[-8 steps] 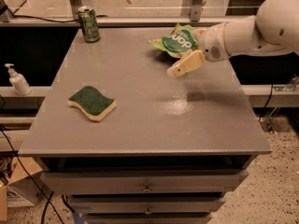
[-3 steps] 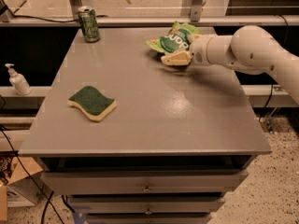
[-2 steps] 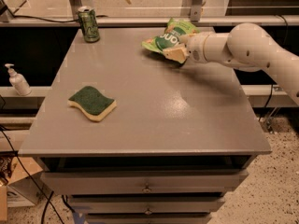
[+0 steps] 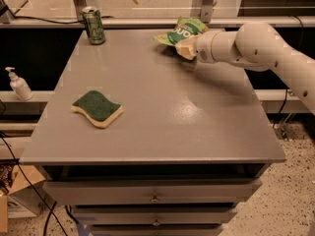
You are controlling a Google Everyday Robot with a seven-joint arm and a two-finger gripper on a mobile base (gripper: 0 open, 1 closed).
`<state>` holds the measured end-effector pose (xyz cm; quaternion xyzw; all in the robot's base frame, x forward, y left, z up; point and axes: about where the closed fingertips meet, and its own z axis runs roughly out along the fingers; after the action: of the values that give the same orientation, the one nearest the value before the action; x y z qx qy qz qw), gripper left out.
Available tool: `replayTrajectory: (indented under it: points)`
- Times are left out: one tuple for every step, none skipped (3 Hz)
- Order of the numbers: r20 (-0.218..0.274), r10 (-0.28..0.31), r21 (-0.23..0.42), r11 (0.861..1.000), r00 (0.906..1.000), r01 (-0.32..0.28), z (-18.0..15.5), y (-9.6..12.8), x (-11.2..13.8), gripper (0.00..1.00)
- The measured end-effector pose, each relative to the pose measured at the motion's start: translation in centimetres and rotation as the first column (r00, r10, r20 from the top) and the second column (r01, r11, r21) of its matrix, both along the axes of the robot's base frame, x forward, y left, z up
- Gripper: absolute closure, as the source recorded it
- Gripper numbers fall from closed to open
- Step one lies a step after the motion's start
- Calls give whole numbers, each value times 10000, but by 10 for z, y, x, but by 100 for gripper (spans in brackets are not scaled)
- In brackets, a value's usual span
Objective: Move green rice chip bag near green can
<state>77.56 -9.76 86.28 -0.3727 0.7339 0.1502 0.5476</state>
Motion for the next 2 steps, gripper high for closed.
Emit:
replayTrajectory:
  points:
    - [-3,245,37,9997,9997,-245,-1,9,6,100]
    - [149,1007,137,9948,9948,-1009,6,38,11,100]
